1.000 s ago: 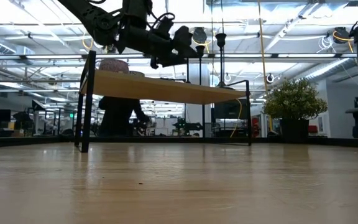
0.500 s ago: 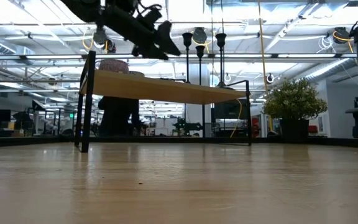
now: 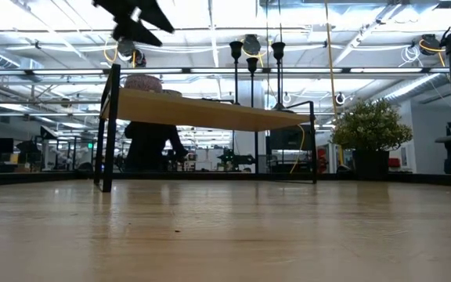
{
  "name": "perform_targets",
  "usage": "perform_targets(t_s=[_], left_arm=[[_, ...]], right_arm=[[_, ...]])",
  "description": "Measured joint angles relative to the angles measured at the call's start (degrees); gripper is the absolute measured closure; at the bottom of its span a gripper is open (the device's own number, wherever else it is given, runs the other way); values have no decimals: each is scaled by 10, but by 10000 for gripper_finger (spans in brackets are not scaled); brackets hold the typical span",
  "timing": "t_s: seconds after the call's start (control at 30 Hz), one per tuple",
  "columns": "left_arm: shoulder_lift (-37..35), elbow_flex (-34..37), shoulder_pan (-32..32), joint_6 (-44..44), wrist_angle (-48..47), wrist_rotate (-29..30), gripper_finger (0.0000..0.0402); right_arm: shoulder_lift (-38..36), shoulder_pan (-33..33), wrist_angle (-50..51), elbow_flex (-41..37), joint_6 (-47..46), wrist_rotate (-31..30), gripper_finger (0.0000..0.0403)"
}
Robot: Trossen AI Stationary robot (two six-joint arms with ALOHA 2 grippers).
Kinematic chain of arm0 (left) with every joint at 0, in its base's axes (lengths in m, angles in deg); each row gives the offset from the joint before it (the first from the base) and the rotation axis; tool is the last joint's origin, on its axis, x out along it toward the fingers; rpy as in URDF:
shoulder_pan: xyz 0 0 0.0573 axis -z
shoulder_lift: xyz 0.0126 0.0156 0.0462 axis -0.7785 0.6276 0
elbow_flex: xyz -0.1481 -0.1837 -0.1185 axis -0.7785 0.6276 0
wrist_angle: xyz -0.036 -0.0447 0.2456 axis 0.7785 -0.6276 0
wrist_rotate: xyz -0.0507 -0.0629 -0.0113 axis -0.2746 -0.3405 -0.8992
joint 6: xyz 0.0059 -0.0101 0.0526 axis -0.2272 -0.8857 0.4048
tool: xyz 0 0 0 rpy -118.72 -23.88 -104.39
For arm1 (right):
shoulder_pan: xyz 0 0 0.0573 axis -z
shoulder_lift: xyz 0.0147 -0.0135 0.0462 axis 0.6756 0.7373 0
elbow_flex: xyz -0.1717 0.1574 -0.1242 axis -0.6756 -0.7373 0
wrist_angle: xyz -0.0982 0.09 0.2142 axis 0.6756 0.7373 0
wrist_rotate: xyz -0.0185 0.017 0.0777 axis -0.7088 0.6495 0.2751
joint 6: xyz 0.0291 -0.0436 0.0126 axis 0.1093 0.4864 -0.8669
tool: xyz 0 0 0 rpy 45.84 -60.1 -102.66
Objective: Pick & Place candle stick holders
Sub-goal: Return to Home Position
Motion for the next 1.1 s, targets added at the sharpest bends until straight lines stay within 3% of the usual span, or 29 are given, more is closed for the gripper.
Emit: perform_targets(t_s=[0.3, 0.6, 0.77, 0.9, 1.1], left_arm=[[-105, 0, 58, -55, -114, -56, 78], [-122, 0, 125, -72, -133, -66, 78], [-130, 0, 145, -61, -131, -65, 78], [-154, 15, 169, -49, -110, -55, 78], [-213, 112, 212, -46, -1, -43, 78]], right_arm=[[-2, 0, -7, 0, 3, 0, 287], [0, 0, -34, 0, 12, 1, 287], [-4, 0, 11, -1, 28, 1, 287], [-32, 0, -2, -44, 24, -3, 287], [-110, 0, -98, -171, -9, -16, 287]])
